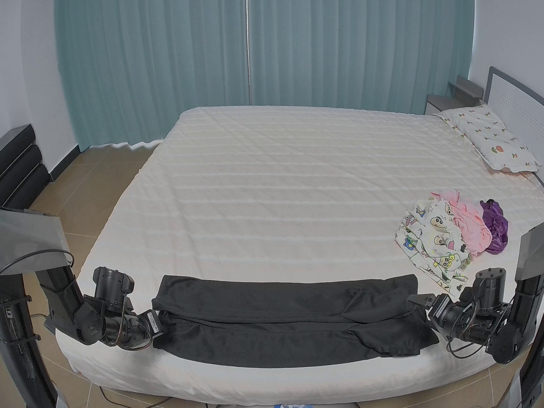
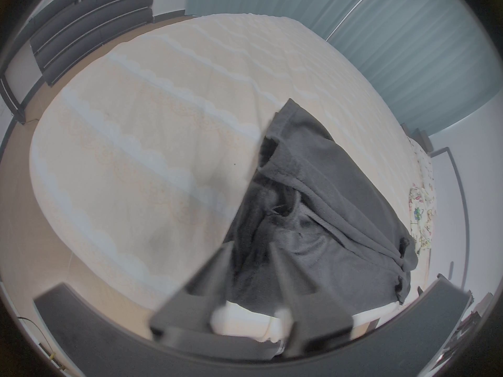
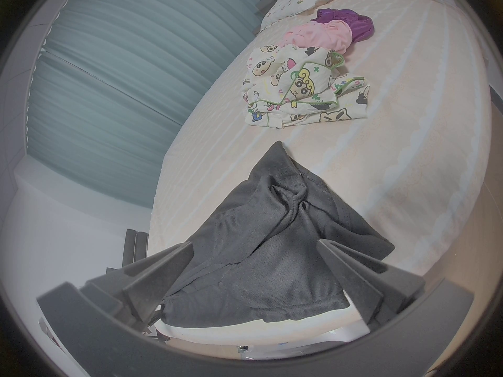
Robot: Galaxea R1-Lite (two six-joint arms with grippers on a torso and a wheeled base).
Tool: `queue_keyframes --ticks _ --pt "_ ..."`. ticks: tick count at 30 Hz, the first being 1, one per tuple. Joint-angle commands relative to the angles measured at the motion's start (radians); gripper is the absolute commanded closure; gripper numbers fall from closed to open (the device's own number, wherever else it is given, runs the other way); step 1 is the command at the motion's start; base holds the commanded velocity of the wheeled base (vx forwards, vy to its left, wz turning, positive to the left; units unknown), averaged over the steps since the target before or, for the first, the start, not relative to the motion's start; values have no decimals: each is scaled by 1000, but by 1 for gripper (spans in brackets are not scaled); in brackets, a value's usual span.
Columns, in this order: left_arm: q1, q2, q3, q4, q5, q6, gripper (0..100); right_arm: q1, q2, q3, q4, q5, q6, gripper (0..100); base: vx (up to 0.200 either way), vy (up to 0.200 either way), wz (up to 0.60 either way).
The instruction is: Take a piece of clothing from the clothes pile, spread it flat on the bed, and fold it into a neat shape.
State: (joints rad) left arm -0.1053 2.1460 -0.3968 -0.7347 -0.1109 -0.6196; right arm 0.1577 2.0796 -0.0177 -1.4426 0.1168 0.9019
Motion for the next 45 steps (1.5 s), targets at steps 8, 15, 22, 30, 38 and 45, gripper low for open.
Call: queue_keyframes --ticks 8,15,22,30,38,45 --pt "-1 0 70 1 56 0 100 2 5 18 -1 0 -1 0 0 0 0" --pt "6 0 82 17 94 1 100 2 5 18 -1 1 -1 0 0 0 0" --pt "7 -1 85 29 92 -3 0 0 7 18 -1 1 -1 0 0 0 0" --pt "35 -129 36 31 37 -60 0 2 4 18 -1 0 -1 0 0 0 0" --pt "19 -92 -70 35 34 -48 0 0 5 18 -1 0 0 0 0 0 0" --pt "-4 -44 -71 38 33 -2 0 -3 10 18 -1 0 0 0 0 0 0"
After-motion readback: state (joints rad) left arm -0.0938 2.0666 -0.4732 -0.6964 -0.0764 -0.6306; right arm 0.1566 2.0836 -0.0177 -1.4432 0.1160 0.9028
